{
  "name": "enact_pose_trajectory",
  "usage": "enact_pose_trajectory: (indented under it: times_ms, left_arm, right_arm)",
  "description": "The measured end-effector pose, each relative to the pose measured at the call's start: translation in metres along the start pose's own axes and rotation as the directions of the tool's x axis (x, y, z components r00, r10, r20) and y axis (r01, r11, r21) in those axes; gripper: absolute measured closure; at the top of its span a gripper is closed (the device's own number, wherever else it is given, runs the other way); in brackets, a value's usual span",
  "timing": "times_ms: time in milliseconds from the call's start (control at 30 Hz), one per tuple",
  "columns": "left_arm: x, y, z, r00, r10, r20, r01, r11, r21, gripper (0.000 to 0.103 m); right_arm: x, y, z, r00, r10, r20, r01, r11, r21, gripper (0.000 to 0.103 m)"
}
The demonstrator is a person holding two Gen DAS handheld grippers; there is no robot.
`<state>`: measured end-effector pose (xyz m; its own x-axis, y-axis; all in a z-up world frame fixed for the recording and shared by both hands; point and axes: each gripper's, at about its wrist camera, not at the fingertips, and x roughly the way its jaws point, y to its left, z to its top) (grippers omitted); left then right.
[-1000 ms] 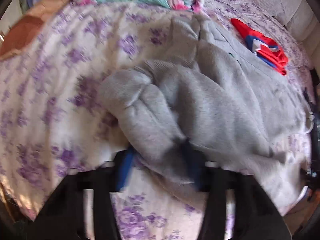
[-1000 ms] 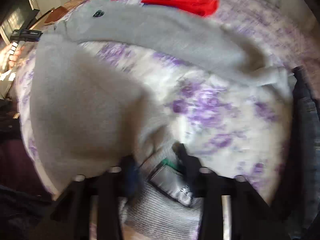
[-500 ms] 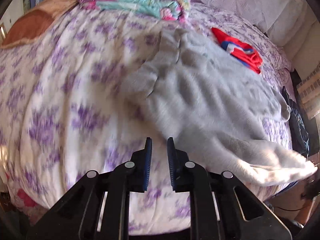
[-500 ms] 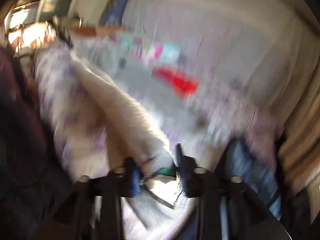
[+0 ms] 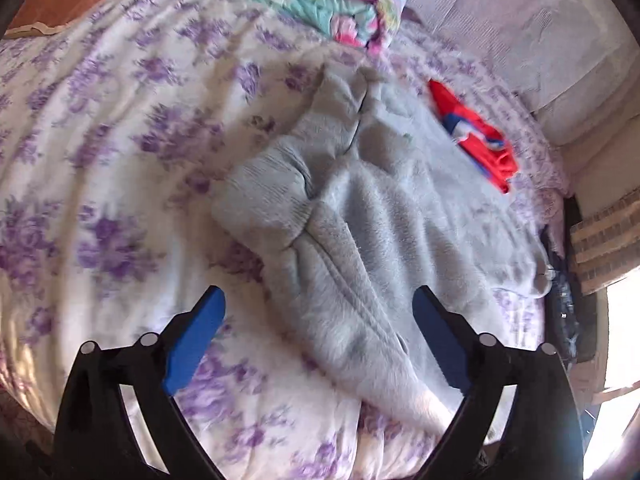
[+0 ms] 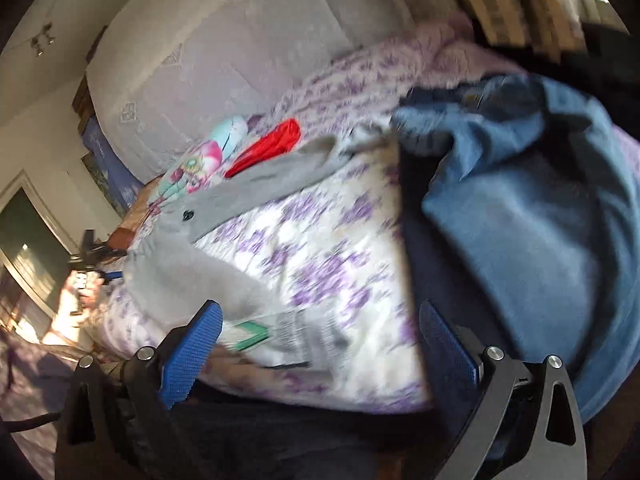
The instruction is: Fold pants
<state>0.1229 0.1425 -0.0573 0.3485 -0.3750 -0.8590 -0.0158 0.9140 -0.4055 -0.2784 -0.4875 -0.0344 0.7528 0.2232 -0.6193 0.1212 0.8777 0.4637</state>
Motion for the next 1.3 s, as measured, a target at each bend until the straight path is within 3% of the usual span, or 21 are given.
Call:
enact_pose_trajectory:
  times_ms: [100,133,167,233,267,300,333,367,433,567,667,733,800,900,933,1033,1100,1133,1167,1200,1300]
  left_arm:
    - [0.036,-0.006,0.002,0.996,0.071,-0.062,-0.072,0.997,0.001,0.015]
    - [0.042,-0.008,0.001,0.992,0.115,-0.051,-0.114,0.993,0.011,0.027]
    - [0.041,-0.011,-0.001,0.990,0.138,-0.029,-0.138,0.990,0.031,0.031]
    - [0.034,-0.018,-0.002,0.992,0.124,-0.009,-0.124,0.991,0.054,0.061]
    - [0.027,-0.019,-0.003,0.993,0.116,0.004,-0.116,0.992,0.057,0.068]
    - [0.020,-0.018,-0.003,0.995,0.097,0.013,-0.097,0.994,0.052,0.077]
    - [0.012,-0.015,-0.004,0.997,0.070,0.020,-0.071,0.997,0.042,0.084]
    - [0.004,-0.011,-0.004,0.999,0.042,0.027,-0.043,0.999,0.031,0.087]
    - [-0.006,-0.009,-0.002,1.000,-0.003,0.029,0.002,1.000,0.022,0.088]
    - [-0.028,-0.017,0.015,0.997,-0.050,0.062,0.049,0.999,0.009,0.090]
    - [-0.058,-0.027,0.030,0.984,-0.112,0.140,0.112,0.994,0.005,0.090]
    - [-0.075,-0.028,0.030,0.972,-0.164,0.169,0.166,0.986,0.002,0.089]
    - [-0.079,-0.025,0.020,0.971,-0.171,0.166,0.170,0.985,0.018,0.089]
    - [-0.064,-0.010,-0.010,0.984,-0.148,0.094,0.145,0.989,0.041,0.088]
    - [-0.054,-0.004,-0.021,0.990,-0.132,0.054,0.130,0.991,0.045,0.088]
    - [-0.019,0.021,-0.059,0.995,-0.082,-0.061,0.084,0.996,0.022,0.088]
    - [-0.016,0.041,-0.075,0.992,-0.091,-0.086,0.091,0.996,-0.012,0.085]
    - [-0.020,0.047,-0.079,0.992,-0.093,-0.082,0.092,0.996,-0.020,0.082]
    - [-0.027,0.050,-0.079,0.995,-0.077,-0.068,0.076,0.997,-0.017,0.078]
    - [-0.032,0.048,-0.077,0.997,-0.052,-0.054,0.053,0.999,0.002,0.073]
    - [-0.046,0.033,-0.066,0.999,0.042,-0.025,-0.039,0.996,0.083,0.060]
  right_arm:
    - [0.015,0.045,0.002,0.999,-0.047,-0.008,0.046,0.992,-0.115,0.003]
    - [0.018,0.063,-0.001,0.996,-0.091,0.001,0.089,0.975,-0.203,0.003]
    - [0.026,0.089,-0.008,0.987,-0.157,0.024,0.156,0.924,-0.349,0.004]
    - [0.040,0.126,-0.029,0.969,-0.232,0.090,0.239,0.774,-0.586,0.008]
    - [0.058,0.139,-0.041,0.954,-0.282,0.099,0.272,0.683,-0.678,0.043]
    - [0.075,0.141,-0.042,0.943,-0.328,0.051,0.264,0.649,-0.714,0.076]
    - [0.091,0.136,-0.038,0.936,-0.348,-0.046,0.215,0.672,-0.709,0.093]
    - [0.101,0.126,-0.027,0.936,-0.330,-0.125,0.177,0.746,-0.641,0.093]
    - [0.097,0.121,-0.001,0.950,-0.306,-0.068,0.204,0.768,-0.607,0.094]
    - [0.075,0.155,0.078,0.960,-0.251,0.121,0.268,0.711,-0.650,0.094]
    - [0.041,0.188,0.133,0.942,-0.150,0.300,0.318,0.680,-0.660,0.094]
    - [0.014,0.204,0.148,0.919,-0.062,0.389,0.334,0.645,-0.687,0.094]
    - [0.005,0.197,0.141,0.930,-0.020,0.367,0.304,0.603,-0.737,0.093]
    - [0.042,0.141,0.095,0.983,-0.100,0.153,0.182,0.618,-0.765,0.087]
    - [0.062,0.115,0.072,0.983,-0.166,0.075,0.165,0.641,-0.750,0.079]
    - [0.086,0.057,-0.001,0.958,-0.247,-0.143,0.091,0.739,-0.667,0.087]
    - [0.057,0.046,-0.020,0.980,-0.159,-0.119,0.060,0.808,-0.587,0.081]
    - [0.042,0.042,-0.018,0.989,-0.128,-0.079,0.067,0.844,-0.533,0.054]
    - [0.026,0.036,-0.013,0.993,-0.111,-0.036,0.081,0.878,-0.471,0.014]
    - [0.014,0.033,-0.006,0.993,-0.119,0.009,0.112,0.901,-0.419,0.003]
    - [0.005,0.027,0.025,0.990,-0.130,0.061,0.142,0.941,-0.307,0.003]
